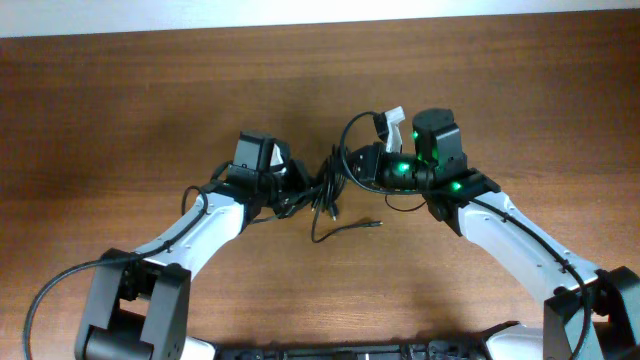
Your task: Untangle cables
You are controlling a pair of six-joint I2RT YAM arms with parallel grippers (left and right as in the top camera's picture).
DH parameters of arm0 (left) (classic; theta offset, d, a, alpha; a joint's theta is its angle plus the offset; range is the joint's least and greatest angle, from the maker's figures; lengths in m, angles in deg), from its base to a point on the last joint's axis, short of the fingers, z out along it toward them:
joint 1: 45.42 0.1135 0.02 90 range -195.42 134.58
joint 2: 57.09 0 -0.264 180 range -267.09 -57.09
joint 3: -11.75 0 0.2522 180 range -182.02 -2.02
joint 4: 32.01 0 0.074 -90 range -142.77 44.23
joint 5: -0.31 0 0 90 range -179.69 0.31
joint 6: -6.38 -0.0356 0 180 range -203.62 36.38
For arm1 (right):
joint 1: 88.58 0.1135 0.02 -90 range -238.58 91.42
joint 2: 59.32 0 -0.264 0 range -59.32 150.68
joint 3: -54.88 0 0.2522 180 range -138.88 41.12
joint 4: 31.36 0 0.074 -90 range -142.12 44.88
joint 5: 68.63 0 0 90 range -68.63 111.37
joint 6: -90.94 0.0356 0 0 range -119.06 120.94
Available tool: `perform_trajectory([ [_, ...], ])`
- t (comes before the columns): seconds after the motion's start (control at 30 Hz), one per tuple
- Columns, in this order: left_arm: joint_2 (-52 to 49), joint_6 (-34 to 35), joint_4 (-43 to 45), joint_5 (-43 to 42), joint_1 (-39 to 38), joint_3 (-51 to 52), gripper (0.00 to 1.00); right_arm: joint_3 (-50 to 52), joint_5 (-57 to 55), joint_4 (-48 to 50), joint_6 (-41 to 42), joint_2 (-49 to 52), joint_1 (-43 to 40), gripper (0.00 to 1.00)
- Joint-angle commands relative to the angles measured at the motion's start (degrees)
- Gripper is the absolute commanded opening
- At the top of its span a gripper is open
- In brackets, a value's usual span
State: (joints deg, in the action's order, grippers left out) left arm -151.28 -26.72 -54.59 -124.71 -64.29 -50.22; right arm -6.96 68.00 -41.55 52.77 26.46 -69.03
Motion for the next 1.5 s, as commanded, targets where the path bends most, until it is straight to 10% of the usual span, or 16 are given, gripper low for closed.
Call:
perform_trajectory([
  [0.0, 2.2, -12.8, -0.8, 1.5, 2.4, 0.4, 0.00, -0.7, 0.3, 0.2, -2.1, -0.7, -0.1, 0.04],
  [0.23, 11.7, -21.9, -3.0, 4.9, 3.9, 0.3, 0.00, -0.7, 0.3, 0.2, -2.1, -0.6, -0.1, 0.06],
  [0.43, 17.3, -24.8, -12.1, 15.4, 3.9, 0.3, 0.00, -0.7, -1.2, -1.4, -2.1, -0.6, -0.1, 0.36],
  [0.67, 18.5, -27.3, -13.6, 18.0, 3.9, 0.3, 0.00, -0.7, -6.9, -9.0, -2.7, -0.6, -0.1, 0.48],
  [1.47, 18.5, -34.5, -15.8, 18.6, 3.9, -2.2, 0.00, -0.7, 14.5, -26.2, -31.5, -1.8, -12.4, 0.60],
])
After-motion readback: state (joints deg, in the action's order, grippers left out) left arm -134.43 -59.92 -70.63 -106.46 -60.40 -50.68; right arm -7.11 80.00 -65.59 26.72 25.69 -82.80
